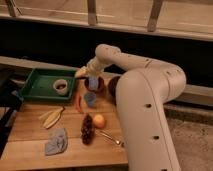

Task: Place sponge in plastic cup

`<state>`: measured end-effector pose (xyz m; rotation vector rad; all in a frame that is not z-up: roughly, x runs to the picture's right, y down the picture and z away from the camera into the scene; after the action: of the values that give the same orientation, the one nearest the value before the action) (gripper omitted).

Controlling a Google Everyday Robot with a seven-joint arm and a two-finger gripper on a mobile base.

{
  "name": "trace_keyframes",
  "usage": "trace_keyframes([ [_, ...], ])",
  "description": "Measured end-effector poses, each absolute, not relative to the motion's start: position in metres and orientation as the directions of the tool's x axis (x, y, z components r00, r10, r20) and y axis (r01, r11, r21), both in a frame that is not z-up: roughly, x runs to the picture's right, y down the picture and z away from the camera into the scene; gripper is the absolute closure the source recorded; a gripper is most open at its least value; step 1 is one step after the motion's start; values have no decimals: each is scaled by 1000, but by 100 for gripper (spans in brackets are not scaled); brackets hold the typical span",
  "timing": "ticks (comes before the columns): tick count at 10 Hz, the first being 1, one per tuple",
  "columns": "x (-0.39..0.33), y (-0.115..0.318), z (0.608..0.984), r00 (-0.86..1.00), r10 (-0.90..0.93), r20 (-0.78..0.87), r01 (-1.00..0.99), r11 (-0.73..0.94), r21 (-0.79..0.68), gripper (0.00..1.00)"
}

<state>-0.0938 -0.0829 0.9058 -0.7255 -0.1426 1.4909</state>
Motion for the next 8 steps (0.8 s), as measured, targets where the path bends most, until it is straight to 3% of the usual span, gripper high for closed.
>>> trace_keyframes([
  [2, -85, -83, 932, 113, 930, -350, -870, -77, -486, 20],
  [8, -62, -88, 961, 70, 929, -363, -881, -113, -459, 20],
])
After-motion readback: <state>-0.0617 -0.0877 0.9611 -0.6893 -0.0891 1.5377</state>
